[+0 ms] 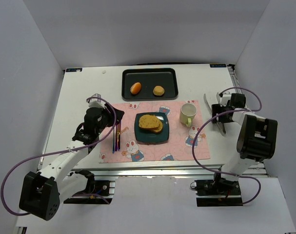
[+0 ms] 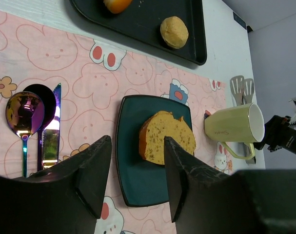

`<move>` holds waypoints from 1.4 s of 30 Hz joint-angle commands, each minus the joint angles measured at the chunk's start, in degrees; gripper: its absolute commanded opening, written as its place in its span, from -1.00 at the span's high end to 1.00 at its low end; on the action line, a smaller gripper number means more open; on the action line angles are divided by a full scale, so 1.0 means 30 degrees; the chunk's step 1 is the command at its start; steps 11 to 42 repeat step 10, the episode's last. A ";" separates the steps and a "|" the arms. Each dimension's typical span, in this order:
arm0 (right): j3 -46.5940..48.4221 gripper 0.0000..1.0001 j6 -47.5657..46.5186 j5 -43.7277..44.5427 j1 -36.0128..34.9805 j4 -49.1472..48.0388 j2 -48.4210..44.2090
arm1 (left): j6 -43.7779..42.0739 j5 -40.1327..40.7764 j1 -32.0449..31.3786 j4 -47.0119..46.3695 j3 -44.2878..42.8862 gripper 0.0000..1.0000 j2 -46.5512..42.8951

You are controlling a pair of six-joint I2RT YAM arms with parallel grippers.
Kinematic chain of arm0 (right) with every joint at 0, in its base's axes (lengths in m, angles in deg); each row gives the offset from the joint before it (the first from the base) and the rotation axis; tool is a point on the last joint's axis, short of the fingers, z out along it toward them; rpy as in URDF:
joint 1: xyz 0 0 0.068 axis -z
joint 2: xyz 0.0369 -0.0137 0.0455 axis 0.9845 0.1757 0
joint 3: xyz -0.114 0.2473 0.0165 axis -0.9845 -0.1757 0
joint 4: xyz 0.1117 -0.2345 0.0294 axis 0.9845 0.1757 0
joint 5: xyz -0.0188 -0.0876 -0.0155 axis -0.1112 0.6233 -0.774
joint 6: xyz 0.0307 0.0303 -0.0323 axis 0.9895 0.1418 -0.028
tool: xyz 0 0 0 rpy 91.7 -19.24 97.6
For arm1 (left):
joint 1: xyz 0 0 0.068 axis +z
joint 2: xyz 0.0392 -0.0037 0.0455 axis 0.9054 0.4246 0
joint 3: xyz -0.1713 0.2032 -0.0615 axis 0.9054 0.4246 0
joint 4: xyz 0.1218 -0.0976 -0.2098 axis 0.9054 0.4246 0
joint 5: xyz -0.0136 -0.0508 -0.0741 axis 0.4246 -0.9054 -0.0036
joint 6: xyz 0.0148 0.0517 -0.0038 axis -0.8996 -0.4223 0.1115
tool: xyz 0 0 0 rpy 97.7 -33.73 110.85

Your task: Place the bread

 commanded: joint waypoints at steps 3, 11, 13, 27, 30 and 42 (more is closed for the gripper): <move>0.1279 -0.79 -0.1577 -0.0588 0.0244 0.1976 -0.2556 | -0.0266 -0.0539 -0.0083 -0.0203 -0.0044 -0.14 0.0150; 0.3566 -0.80 -0.0817 -0.3215 -0.1101 0.1426 -0.6076 | -0.0296 -0.1065 -0.0054 -0.0700 -0.0103 0.00 0.0648; 0.3566 -0.80 -0.0817 -0.3215 -0.1101 0.1426 -0.6076 | -0.0296 -0.1065 -0.0054 -0.0700 -0.0103 0.00 0.0648; 0.3566 -0.80 -0.0817 -0.3215 -0.1101 0.1426 -0.6076 | -0.0296 -0.1065 -0.0054 -0.0700 -0.0103 0.00 0.0648; 0.3566 -0.80 -0.0817 -0.3215 -0.1101 0.1426 -0.6076 | -0.0296 -0.1065 -0.0054 -0.0700 -0.0103 0.00 0.0648; 0.3566 -0.80 -0.0817 -0.3215 -0.1101 0.1426 -0.6076 | -0.0296 -0.1065 -0.0054 -0.0700 -0.0103 0.00 0.0648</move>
